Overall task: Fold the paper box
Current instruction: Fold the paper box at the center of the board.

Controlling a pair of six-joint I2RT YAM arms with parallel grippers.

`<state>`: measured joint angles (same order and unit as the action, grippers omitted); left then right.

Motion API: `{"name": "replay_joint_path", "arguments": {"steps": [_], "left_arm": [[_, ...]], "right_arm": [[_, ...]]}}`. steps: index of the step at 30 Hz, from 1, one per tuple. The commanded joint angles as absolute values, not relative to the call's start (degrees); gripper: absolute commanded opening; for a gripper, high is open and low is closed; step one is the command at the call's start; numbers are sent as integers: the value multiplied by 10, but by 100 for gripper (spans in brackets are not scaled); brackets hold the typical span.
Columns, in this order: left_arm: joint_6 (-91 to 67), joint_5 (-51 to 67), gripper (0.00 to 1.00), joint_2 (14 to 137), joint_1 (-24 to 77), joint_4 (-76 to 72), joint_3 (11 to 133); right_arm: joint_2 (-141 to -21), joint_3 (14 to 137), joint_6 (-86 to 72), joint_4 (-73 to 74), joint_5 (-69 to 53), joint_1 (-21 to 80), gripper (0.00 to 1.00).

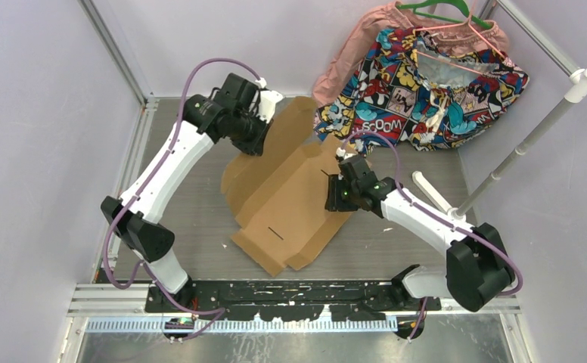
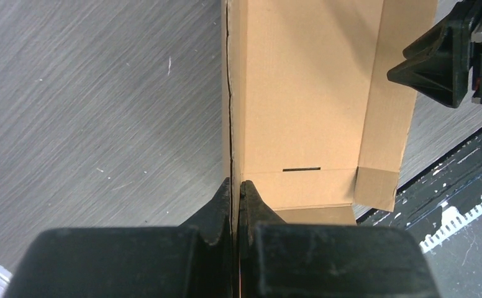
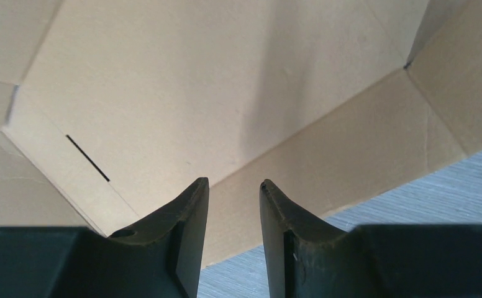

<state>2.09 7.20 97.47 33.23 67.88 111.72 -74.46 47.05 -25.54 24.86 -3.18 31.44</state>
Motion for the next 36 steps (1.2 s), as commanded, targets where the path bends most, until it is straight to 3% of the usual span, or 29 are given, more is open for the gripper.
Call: {"name": "replay_joint_path", "arguments": {"steps": [1, 12, 21, 36], "left_arm": [[25, 55, 1, 951, 330, 695, 1175], [15, 65, 2, 986, 331, 797, 1336], [3, 77, 3, 982, 333, 794, 1322], [-23, 69, 3, 994, 369, 787, 1309]], "right_arm": [[-734, 455, -273, 235, -19, 317, 41], [-810, 400, -326, 104, -55, 329, 35], [-898, 408, -367, -17, -72, 367, 33], [-1085, 558, -436, -130, -89, 455, 32]]}}
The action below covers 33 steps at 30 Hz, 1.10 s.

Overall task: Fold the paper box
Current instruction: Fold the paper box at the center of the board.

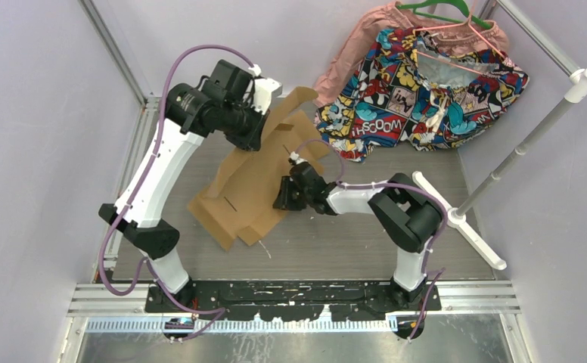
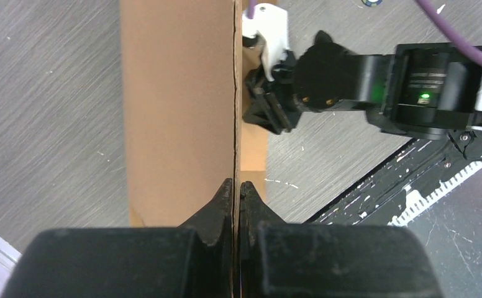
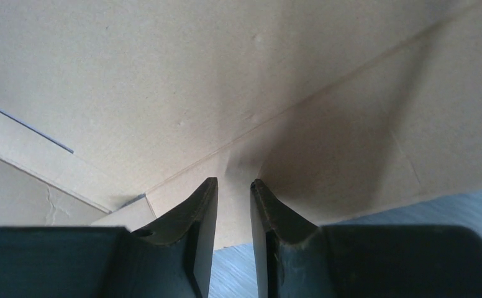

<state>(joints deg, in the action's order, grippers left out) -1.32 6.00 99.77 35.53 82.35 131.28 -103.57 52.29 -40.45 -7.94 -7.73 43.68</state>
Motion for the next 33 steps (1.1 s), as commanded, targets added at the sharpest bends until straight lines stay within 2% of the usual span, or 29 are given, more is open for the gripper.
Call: {"name": "replay_joint_path", "arguments": {"steps": [1, 14, 33], "left_arm": [[-24, 69, 3, 993, 371, 786, 1305], [-57, 72, 3, 964, 423, 758, 1234], [-96, 25, 3, 978, 508, 760, 1246]], "right_arm": [[-1101, 569, -441, -138, -91, 457, 32], [-1178, 638, -439, -162, -81, 454, 32], [-1211, 571, -490, -277, -119, 407, 36]]}}
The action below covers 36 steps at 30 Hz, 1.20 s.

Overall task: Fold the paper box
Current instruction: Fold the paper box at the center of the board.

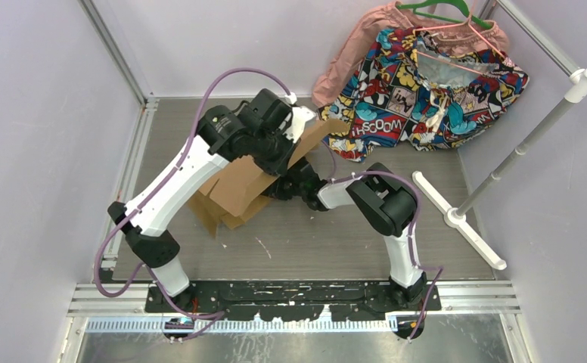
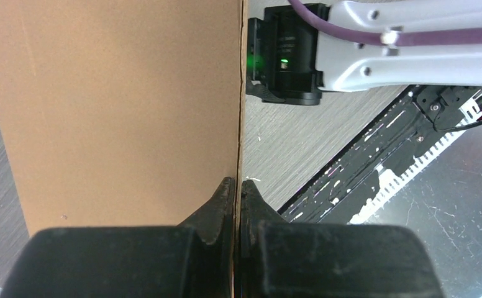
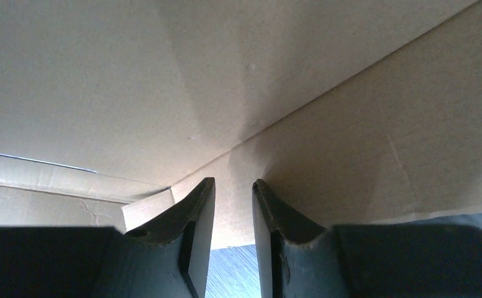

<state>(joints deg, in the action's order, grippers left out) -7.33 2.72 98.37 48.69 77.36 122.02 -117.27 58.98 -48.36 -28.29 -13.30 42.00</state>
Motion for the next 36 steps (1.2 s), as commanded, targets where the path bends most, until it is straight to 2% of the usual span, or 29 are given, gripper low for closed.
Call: {"name": "replay_joint_path", "arguments": {"steps": [1, 7, 20, 25, 36], "left_arm": [[-99, 21, 3, 981, 511, 764, 1250], [-109, 4, 4, 994, 527, 781, 1276], [-115, -111, 3, 1046, 566, 831, 1314], [-118, -155, 3, 1068, 584, 860, 1341], [-126, -98, 4, 1071, 594, 854, 1379]], "right_arm": [[-1213, 569, -492, -283, -121, 405, 36], [-1200, 541, -497, -309, -130, 388, 40], [-1175, 479, -505, -366, -150, 368, 51], [-1186, 474, -512, -382, -158, 362, 52], [-1207, 467, -519, -401, -170, 344, 52]]}}
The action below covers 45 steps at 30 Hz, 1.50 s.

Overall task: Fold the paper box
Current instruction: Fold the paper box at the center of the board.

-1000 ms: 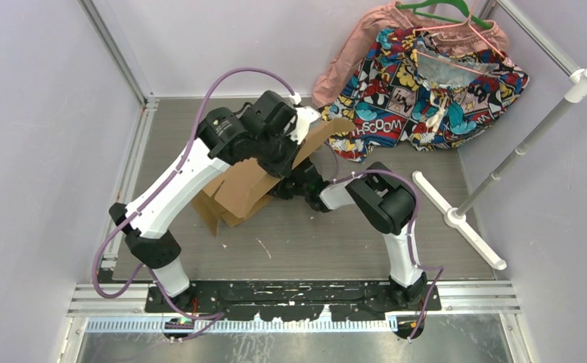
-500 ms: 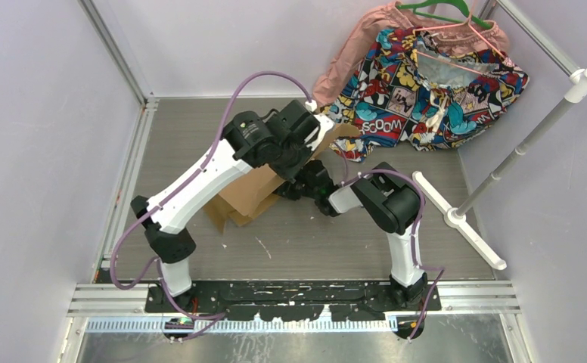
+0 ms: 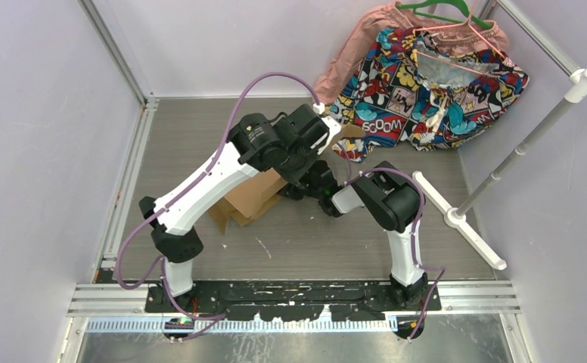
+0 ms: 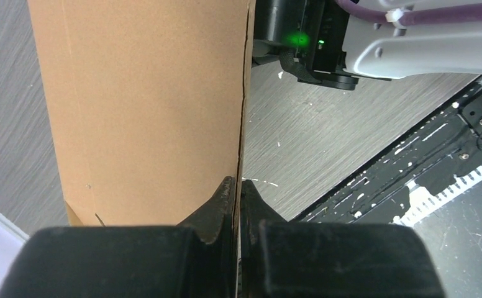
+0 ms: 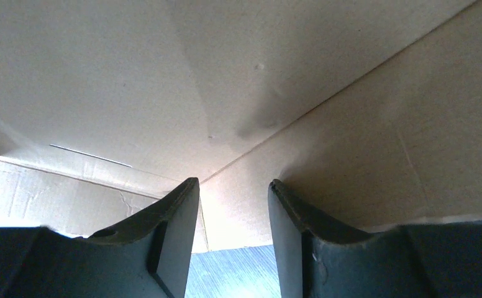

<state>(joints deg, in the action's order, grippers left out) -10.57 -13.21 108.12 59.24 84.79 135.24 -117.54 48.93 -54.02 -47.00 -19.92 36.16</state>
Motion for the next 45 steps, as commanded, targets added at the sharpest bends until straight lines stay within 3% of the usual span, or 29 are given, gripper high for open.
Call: {"name": "replay_joint_path", "arguments": {"steps": [1, 14, 24, 36, 45], "left_arm": [[-126, -89, 4, 1071, 595, 851, 1380], [-168, 30, 9, 1054, 554, 796, 1359], [-209, 182, 10, 984, 429, 697, 1248], [-320, 410, 12, 916, 372, 498, 1120], [-504, 547, 13, 847, 272, 225, 934]], "right_arm": [[-1208, 467, -519, -402, -171, 342, 52], [-1207, 451, -512, -397, -182, 338, 52], [-1196, 433, -501, -383, -188, 337, 51], [-1201, 431, -491, -370, -185, 336, 51], [-1186, 428, -479, -348, -185, 334, 51]]}}
